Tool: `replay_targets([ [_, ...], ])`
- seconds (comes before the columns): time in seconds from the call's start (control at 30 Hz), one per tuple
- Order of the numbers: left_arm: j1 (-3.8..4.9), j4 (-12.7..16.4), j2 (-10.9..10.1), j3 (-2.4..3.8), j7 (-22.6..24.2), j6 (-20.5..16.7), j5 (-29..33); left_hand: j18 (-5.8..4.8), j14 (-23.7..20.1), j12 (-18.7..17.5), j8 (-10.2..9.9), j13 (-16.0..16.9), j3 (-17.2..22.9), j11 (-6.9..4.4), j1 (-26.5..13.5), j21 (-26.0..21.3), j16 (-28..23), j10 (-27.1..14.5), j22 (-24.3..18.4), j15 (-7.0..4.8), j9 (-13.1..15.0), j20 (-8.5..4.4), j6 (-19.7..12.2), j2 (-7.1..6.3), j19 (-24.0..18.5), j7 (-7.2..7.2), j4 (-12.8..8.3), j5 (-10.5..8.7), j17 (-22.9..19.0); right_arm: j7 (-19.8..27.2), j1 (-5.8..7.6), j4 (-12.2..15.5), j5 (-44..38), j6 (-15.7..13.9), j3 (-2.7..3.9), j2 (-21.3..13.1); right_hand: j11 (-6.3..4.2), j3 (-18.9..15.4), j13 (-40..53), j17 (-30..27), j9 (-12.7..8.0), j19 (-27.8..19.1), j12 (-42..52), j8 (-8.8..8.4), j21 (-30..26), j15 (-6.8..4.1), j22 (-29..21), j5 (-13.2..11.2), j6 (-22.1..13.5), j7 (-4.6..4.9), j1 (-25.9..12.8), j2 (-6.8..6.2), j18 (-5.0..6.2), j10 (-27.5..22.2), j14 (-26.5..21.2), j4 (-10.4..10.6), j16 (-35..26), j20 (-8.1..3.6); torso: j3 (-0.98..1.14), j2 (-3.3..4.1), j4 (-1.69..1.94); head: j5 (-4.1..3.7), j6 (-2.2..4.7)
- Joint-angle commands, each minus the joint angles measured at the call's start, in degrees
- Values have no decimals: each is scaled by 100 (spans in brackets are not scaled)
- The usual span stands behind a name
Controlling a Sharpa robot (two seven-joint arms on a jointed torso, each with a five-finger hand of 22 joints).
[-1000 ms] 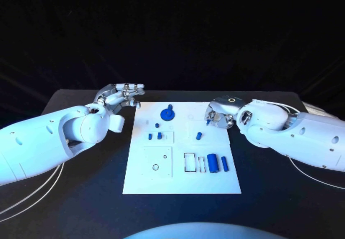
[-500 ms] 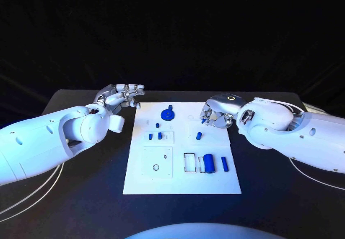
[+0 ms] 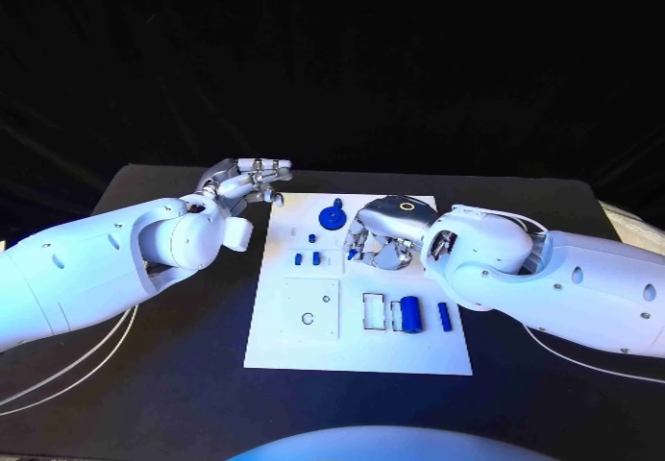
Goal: Assemble the parts on the task board
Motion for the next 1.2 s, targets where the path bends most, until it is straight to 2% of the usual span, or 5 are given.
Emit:
replay_targets([
  [0.03,-11,11,19,3,15,118,23,63,-32,36,22,7,-3,16,58,-25,-20,-35,-9,1,-10,-7,-45,15,41,-5,-31,-8,-5,41,-103,-70,-38,158,-14,129,7,4,-12,-6,101,46,-37,1,21,-19,-5,-1,27,-4,-42,17,-74,31,210,17,33,-11,-1,0,-2,63,-35],
  [0.27,-21,45,20,3,22,122,23,62,-34,38,22,7,-4,17,58,-26,-21,-38,-10,2,-10,-7,-47,16,40,-3,-31,-8,-9,84,-331,-268,-51,297,-54,415,12,9,-17,-7,102,43,-52,-8,20,-18,-8,4,15,3,-40,23,-73,23,209,10,36,-11,8,2,-1,140,-75],
  [0.5,-23,74,14,3,16,135,23,62,-36,40,22,7,-5,19,58,-28,-23,-43,-11,3,-10,-6,-50,18,40,-1,-32,-8,-13,110,-481,-394,-63,370,-79,576,17,16,-22,-8,103,41,-66,-16,20,-15,-9,8,4,10,-40,36,-73,18,207,6,39,-10,18,3,-6,194,-107],
  [0.87,-24,62,16,3,-25,157,23,62,-36,40,22,7,-5,19,58,-28,-23,-43,-11,3,-10,-6,-50,18,40,-1,-32,-8,-13,146,-538,-422,-83,432,-87,655,19,19,-24,-11,104,39,-72,-20,19,-13,-12,10,-2,14,-40,43,-73,16,206,4,39,-10,23,0,-11,220,-142],
  [1.2,-24,35,20,3,-55,176,23,61,-45,48,22,8,-10,22,54,-33,-30,-56,-13,7,-11,-5,-59,21,40,4,-34,-8,-30,155,-545,-400,-87,433,-89,665,21,19,-25,-7,105,39,-75,-21,19,-12,-12,10,-3,15,-42,46,-73,16,207,4,43,-10,17,-2,-5,218,-157],
])
